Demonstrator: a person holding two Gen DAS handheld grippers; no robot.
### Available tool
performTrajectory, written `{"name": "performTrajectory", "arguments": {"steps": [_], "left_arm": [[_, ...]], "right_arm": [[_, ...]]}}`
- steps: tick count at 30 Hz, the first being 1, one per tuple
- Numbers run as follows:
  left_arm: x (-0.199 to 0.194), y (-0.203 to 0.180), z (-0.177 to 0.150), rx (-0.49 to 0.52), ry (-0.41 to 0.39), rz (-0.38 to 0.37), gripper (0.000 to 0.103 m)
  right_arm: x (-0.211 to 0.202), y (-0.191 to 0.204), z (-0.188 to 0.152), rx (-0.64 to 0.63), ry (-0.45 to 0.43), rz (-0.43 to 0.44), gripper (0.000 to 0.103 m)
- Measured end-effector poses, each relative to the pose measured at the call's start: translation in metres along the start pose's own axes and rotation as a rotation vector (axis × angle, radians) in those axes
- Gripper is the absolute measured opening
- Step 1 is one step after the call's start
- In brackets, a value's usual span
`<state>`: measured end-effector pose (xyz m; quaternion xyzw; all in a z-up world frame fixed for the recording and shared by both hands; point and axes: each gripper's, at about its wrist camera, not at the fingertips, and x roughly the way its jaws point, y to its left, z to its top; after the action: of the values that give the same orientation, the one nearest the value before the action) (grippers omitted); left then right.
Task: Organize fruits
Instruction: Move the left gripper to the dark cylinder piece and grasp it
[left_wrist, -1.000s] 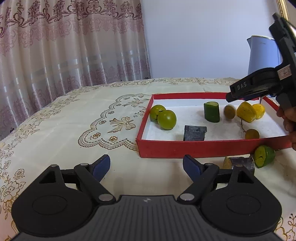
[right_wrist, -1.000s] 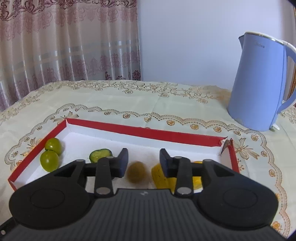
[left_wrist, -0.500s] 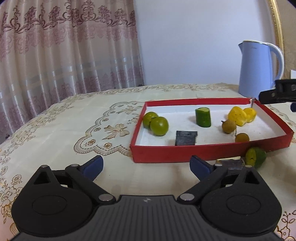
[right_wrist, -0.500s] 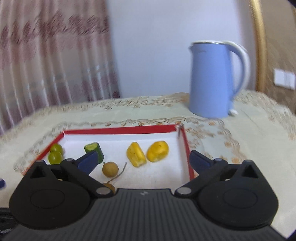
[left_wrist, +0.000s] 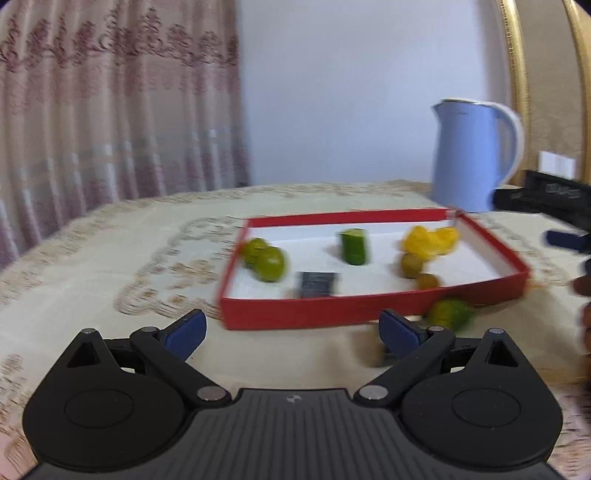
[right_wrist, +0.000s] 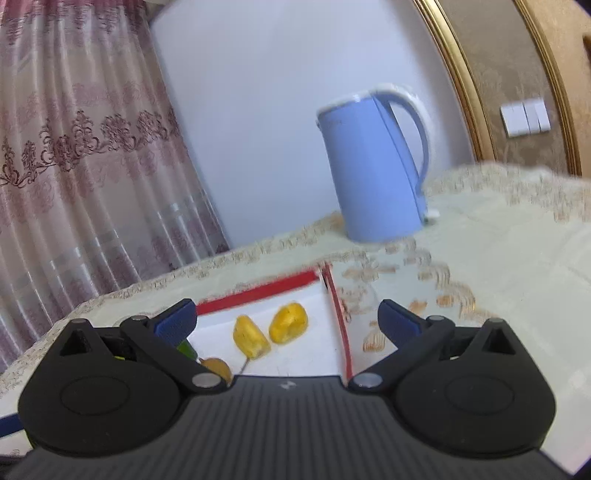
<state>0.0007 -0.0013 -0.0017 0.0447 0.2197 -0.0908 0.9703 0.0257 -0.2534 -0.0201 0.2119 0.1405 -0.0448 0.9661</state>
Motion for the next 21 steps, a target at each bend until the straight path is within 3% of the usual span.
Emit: {"name": "performTrajectory", "arguments": {"steps": [3, 8, 13, 18, 21], "left_arm": [[-0.004, -0.02, 0.003, 0.026, 0.012, -0.028, 0.101], [0.005, -0.047, 0.004, 0.07, 0.034, -0.027, 0.101], [0.018, -0.052, 0.002, 0.069, 0.075, 0.008, 0.1], [0.029, -0.045, 0.005, 0.031, 0.133, -0.02, 0.076], [0.037, -0.041, 0.005, -0.008, 0.176, -0.044, 0.073]], "right_arm": [[-0.002, -0.005, 0.0, 0.044, 0.006, 0.055, 0.103], [-0.005, 0.001, -0.002, 0.006, -0.001, 0.105, 0.103], [-0.008, 0.001, -0.003, 0.012, -0.022, 0.086, 0.103], [-0.006, -0.001, -0.003, 0.024, -0.011, 0.07, 0.103], [-0.008, 0.001, -0.004, 0.006, -0.02, 0.065, 0.103]]}}
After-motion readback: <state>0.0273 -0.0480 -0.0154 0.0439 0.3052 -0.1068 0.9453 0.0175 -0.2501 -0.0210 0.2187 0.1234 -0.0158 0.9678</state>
